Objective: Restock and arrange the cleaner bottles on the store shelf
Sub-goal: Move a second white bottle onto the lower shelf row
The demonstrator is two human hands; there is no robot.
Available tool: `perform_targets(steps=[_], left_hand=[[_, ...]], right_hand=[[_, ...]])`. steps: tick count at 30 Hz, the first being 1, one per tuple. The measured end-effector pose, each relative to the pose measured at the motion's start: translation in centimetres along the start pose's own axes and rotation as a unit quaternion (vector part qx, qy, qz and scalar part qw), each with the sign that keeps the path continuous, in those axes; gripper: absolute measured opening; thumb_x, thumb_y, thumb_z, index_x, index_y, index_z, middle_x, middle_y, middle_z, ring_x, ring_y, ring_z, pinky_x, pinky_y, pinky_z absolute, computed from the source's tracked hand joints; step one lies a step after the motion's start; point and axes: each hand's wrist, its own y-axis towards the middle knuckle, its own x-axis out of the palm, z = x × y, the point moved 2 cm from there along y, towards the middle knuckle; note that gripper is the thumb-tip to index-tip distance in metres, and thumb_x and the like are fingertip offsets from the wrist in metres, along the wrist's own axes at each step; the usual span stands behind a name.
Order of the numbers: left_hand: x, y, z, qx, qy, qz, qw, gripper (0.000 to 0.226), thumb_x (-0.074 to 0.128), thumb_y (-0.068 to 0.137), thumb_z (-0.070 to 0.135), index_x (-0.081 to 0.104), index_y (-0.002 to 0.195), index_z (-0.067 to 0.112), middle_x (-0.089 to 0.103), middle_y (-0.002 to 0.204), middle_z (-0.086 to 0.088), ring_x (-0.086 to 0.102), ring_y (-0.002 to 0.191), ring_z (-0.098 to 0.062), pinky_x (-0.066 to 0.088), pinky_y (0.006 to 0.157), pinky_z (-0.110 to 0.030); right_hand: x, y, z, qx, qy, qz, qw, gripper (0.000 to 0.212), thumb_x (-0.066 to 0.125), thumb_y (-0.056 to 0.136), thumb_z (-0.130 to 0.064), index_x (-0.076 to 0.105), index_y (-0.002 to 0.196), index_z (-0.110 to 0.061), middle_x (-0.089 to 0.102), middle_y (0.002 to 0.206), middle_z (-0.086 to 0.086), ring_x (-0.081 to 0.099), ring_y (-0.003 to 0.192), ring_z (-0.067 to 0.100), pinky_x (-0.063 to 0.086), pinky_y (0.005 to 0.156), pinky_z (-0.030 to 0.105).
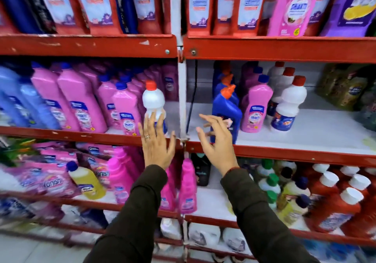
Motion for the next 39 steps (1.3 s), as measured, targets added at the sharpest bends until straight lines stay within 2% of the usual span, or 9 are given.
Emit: perform_targets(steps=[5,9,11,15,21,29,32,35,39], left_hand=[[-2.1,0.9,-8.1,-0.08,0.04,0.0,0.996,0.077,0.05,0.098,0.049,0.024,0.161,0.012,0.022,0.17,-0.014,0.016,0.159,-0.035,0.003,0.13,-0.053],[-2.7,1.2,-12.6,-0.149,0.043,-0.057,0.986,0.107,0.041,0.085,0.076,0.012,0.163,0.008,0.015,0.172,-0.014,0.009,0.16,-0.034,0.0,0.129,-0.055],[-2.4,1.3,-14.1,-0.161,0.053,-0.106,0.98,0.118,0.034,0.078,0.085,0.011,0.163,0.005,0.015,0.172,-0.015,0.009,0.16,-0.034,-0.001,0.13,-0.053],[-1.8,1.0,-15.9,-0.166,0.063,-0.191,0.965,0.121,0.018,0.072,0.089,0.018,0.162,0.007,0.019,0.171,-0.016,0.005,0.161,-0.033,-0.002,0.131,-0.049],[-1.3,0.8,-16.7,-0.165,0.058,-0.189,0.966,0.115,0.018,0.077,0.085,0.031,0.157,0.004,0.025,0.167,-0.023,0.008,0.161,-0.034,0.001,0.131,-0.049],[-1.6,0.8,-16.4,-0.158,0.063,-0.185,0.968,0.114,0.016,0.076,0.085,0.032,0.157,0.005,0.028,0.166,-0.021,0.011,0.16,-0.035,0.002,0.131,-0.049],[-1.9,0.9,-16.2,-0.161,0.068,-0.199,0.964,0.117,0.012,0.074,0.086,0.029,0.158,0.007,0.025,0.168,-0.02,0.008,0.16,-0.034,0.001,0.131,-0.048],[-2.0,1.0,-15.9,-0.163,0.073,-0.196,0.964,0.117,0.011,0.073,0.086,0.027,0.16,0.009,0.025,0.169,-0.018,0.008,0.16,-0.035,0.001,0.13,-0.049],[-2.0,0.4,-15.2,-0.185,0.067,-0.174,0.965,0.116,0.011,0.076,0.084,0.018,0.162,0.008,0.02,0.171,-0.017,0.007,0.16,-0.037,0.001,0.13,-0.052]], right_hand=[[7.2,2.5,-2.2,0.094,0.085,-0.042,0.991,0.052,0.069,0.097,-0.026,0.055,0.146,-0.014,0.06,0.136,-0.001,0.06,0.124,0.009,0.054,0.104,0.036],[11.5,5.2,-2.6,0.206,0.104,-0.067,0.971,0.069,0.073,0.094,-0.035,0.045,0.153,-0.012,0.051,0.154,0.009,0.05,0.142,0.024,0.045,0.116,0.045],[13.1,6.7,-2.6,0.234,0.087,-0.07,0.966,0.071,0.077,0.09,-0.038,0.049,0.149,-0.01,0.056,0.15,0.011,0.053,0.138,0.025,0.047,0.113,0.043],[15.0,8.4,-2.5,0.27,0.091,-0.053,0.957,0.061,0.087,0.078,-0.034,0.063,0.13,-0.011,0.069,0.123,0.004,0.061,0.109,0.015,0.052,0.091,0.029],[15.0,8.4,-2.0,0.283,0.105,-0.009,0.953,0.052,0.094,0.07,-0.025,0.071,0.114,-0.009,0.069,0.103,0.0,0.066,0.098,0.016,0.049,0.069,0.007],[13.6,8.0,-2.7,0.262,0.096,0.031,0.96,0.054,0.093,0.071,-0.028,0.072,0.117,-0.008,0.076,0.115,0.006,0.071,0.103,0.019,0.057,0.078,0.018],[12.6,8.0,-3.3,0.258,0.102,0.044,0.96,0.053,0.094,0.07,-0.029,0.072,0.115,-0.009,0.076,0.111,0.002,0.071,0.101,0.016,0.054,0.071,0.008],[11.4,7.7,-3.9,0.25,0.111,0.054,0.96,0.049,0.094,0.071,-0.027,0.073,0.112,-0.01,0.076,0.106,0.001,0.072,0.098,0.016,0.054,0.07,0.007],[9.5,6.8,-4.5,0.249,0.127,0.058,0.958,0.046,0.095,0.067,-0.028,0.076,0.106,-0.014,0.078,0.105,0.001,0.074,0.098,0.015,0.058,0.079,0.02]])
